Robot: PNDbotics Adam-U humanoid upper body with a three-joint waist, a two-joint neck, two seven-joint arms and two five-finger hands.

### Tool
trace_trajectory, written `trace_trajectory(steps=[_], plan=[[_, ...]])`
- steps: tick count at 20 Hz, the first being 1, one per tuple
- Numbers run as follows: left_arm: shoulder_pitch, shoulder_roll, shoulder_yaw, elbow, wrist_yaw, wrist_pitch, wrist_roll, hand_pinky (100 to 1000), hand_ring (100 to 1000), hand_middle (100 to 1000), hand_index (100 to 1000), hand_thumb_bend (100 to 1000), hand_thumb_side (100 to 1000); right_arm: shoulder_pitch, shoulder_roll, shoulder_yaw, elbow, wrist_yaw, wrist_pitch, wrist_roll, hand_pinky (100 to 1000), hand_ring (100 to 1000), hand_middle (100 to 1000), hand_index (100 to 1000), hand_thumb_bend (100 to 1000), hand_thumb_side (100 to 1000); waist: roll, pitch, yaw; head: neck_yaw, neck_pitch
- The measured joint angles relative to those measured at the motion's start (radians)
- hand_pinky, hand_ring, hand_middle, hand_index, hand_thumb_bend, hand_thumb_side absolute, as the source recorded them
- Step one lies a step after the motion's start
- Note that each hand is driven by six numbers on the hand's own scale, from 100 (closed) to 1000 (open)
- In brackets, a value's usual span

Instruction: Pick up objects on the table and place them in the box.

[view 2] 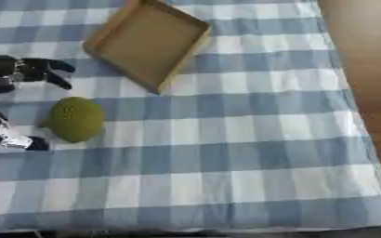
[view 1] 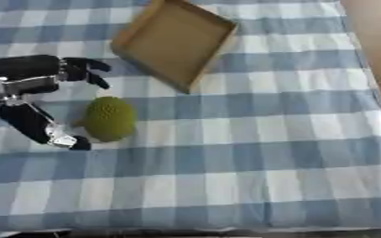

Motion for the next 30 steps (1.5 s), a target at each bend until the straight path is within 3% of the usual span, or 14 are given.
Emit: trace_trajectory(steps=[11, 18, 25, 27, 30], plan=[[-0.002, -0.051, 0.022, 0.065, -0.038, 0.032, 0.031, 849, 820, 958, 898, 595, 538, 0.001, 0.0, 0.0, 0.0, -0.003, -0.002, 0.007, 839, 819, 773, 836, 100, 470, -0.004, 0.002, 0.0, 0.0, 0.0], [-0.003, -0.089, 0.022, 0.085, -0.066, 0.03, 0.03, 809, 790, 936, 876, 602, 458, 0.001, 0.008, -0.001, 0.0, -0.006, -0.002, 0.007, 840, 818, 772, 836, 100, 470, -0.005, 0.006, -0.003, 0.0, 0.0], [-0.002, -0.108, 0.015, 0.096, -0.112, 0.004, 0.031, 705, 698, 872, 817, 505, 380, 0.001, 0.009, -0.003, 0.001, -0.009, -0.002, 0.008, 840, 818, 771, 837, 100, 470, -0.006, 0.006, -0.005, 0.001, 0.0], [-0.002, -0.108, 0.015, 0.098, -0.133, -0.007, 0.046, 649, 654, 843, 766, 395, 338, 0.001, 0.009, -0.005, 0.001, -0.01, -0.001, 0.008, 840, 818, 771, 837, 100, 470, -0.006, 0.006, -0.006, 0.001, 0.0], [-0.002, -0.108, 0.015, 0.104, -0.166, -0.021, 0.083, 645, 650, 841, 763, 383, 335, 0.005, 0.009, -0.006, 0.001, -0.01, 0.0, 0.009, 840, 818, 771, 837, 100, 470, -0.005, 0.006, -0.006, 0.003, 0.0]])
